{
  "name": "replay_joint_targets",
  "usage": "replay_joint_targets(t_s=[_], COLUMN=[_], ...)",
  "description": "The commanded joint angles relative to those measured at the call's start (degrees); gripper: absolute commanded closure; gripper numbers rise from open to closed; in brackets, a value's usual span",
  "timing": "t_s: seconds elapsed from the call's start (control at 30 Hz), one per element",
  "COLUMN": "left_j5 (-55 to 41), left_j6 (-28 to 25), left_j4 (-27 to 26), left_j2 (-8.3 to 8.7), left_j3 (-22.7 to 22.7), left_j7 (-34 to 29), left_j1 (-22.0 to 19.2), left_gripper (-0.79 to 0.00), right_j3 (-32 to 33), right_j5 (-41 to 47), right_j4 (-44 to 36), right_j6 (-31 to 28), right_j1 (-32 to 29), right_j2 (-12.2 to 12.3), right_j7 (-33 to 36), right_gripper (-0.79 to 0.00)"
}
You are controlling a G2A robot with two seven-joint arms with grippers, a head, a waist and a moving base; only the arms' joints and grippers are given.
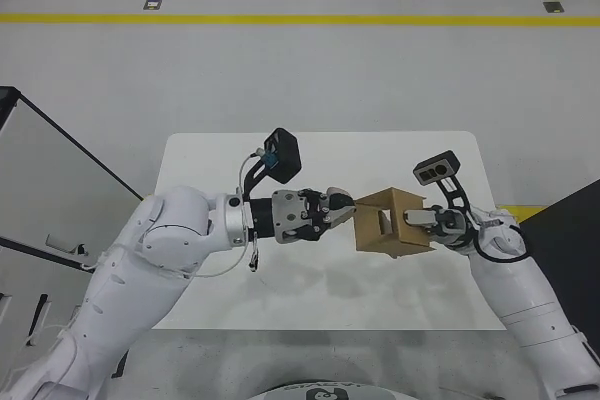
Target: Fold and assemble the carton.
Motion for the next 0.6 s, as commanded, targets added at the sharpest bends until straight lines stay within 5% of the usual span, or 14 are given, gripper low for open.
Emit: replay_joint_targets(t_s=[0.0,0.13,0.17,0.2,0.23,0.57], left_j5=[0.3,3.8,3.8,3.8,3.8,1.5], left_j6=[0.0,0.8,0.8,0.8,0.8,-1.0], left_j4=[-0.2,-0.9,-0.9,-0.9,-0.9,-2.0], left_j2=[0.22,0.59,0.59,0.59,0.59,0.82], left_j3=[-1.0,-1.8,-1.8,-1.8,-1.8,-3.9], left_j7=[0.0,-1.0,-1.0,-1.0,-1.0,1.3], left_j1=[0.9,2.6,2.6,2.6,2.6,3.7], left_gripper=[0.0,0.0,-0.092,-0.345,-0.745,-0.785], right_j3=[-0.1,-0.2,-0.2,-0.2,-0.2,0.1], right_j5=[1.0,1.2,1.2,1.2,1.2,0.1], right_j4=[0.0,0.0,0.0,0.0,0.0,-1.7], right_j6=[0.0,0.0,0.0,0.0,0.0,0.0], right_j1=[0.0,0.1,0.1,0.1,0.1,-0.1], right_j2=[0.0,0.0,0.0,0.0,0.0,0.0], right_j7=[0.0,0.0,0.0,0.0,0.0,0.0], right_gripper=[0.0,0.0,0.0,0.0,0.0,0.0])
